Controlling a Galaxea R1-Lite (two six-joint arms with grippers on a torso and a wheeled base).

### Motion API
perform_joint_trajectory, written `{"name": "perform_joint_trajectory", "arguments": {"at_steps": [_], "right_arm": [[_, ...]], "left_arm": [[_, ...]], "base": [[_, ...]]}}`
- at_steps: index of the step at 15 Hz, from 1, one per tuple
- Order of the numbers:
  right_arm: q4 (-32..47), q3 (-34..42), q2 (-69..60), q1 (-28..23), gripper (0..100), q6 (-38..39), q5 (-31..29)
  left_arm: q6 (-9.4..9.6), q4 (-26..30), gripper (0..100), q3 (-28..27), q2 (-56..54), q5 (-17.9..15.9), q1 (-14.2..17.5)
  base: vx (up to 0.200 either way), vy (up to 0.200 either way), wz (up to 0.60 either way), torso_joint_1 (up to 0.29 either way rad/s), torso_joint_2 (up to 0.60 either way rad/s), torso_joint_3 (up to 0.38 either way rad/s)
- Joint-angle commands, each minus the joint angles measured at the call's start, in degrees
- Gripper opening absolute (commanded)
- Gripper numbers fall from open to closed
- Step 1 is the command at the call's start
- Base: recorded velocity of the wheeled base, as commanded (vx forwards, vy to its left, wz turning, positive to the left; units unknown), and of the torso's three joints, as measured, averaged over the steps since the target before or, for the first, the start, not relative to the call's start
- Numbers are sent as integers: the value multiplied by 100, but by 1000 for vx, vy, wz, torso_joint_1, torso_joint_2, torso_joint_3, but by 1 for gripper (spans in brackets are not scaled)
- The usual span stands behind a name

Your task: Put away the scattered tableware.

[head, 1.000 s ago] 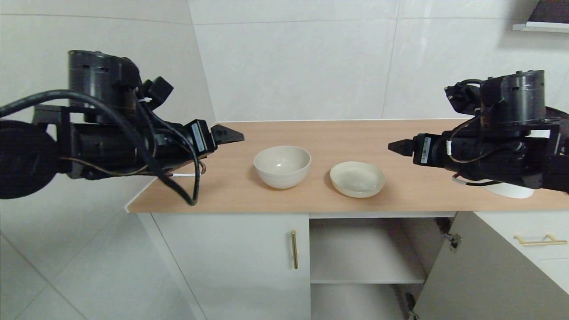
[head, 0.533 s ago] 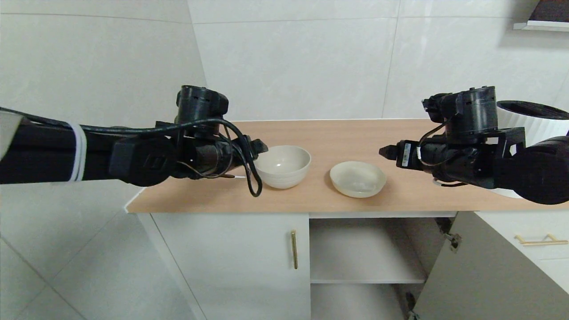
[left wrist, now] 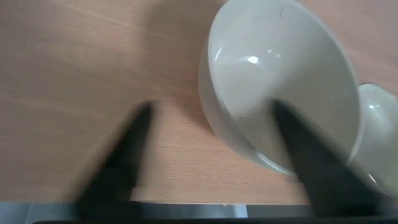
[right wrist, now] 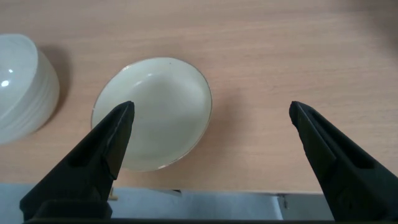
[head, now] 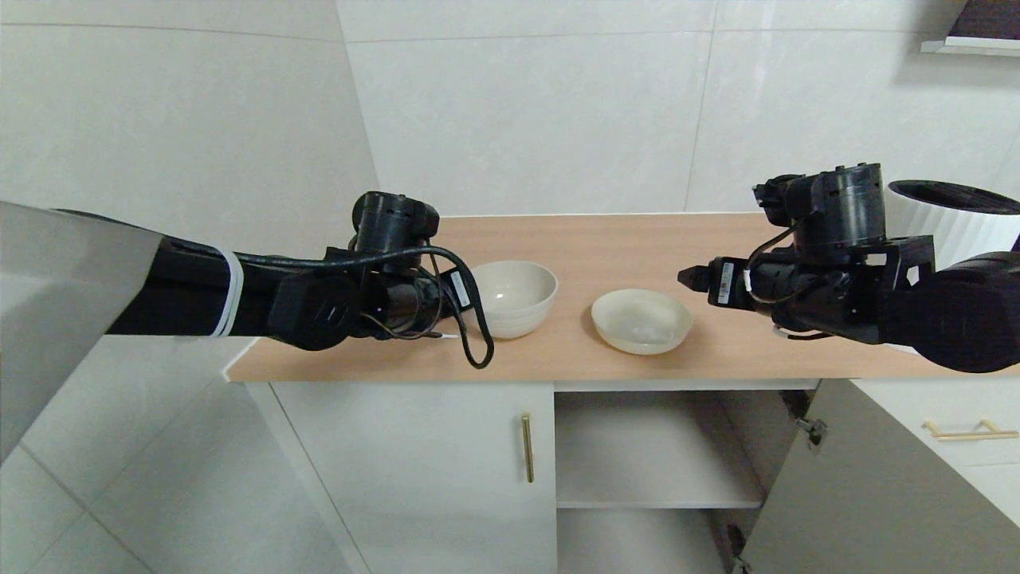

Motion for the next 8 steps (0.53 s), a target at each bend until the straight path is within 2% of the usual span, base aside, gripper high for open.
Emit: {"name": "perform_joint_trajectory", "arguments": {"at_steps": [1,4,8], "right_arm": [[0,13,-17,7,100,1,1],[0,4,-17,7,100,-8,1],[53,-224,343,-2,100,-43,-8]], "left_arm": [[2,-22,0,-7,79,1,-1],[-7,-22,0,28,-159,28,-1],[11,-22,0,573,-1170,-78,-1]], "base": [[0,0,0,0,0,0],[0,0,0,0,0,0],[0,0,0,0,0,0]]}}
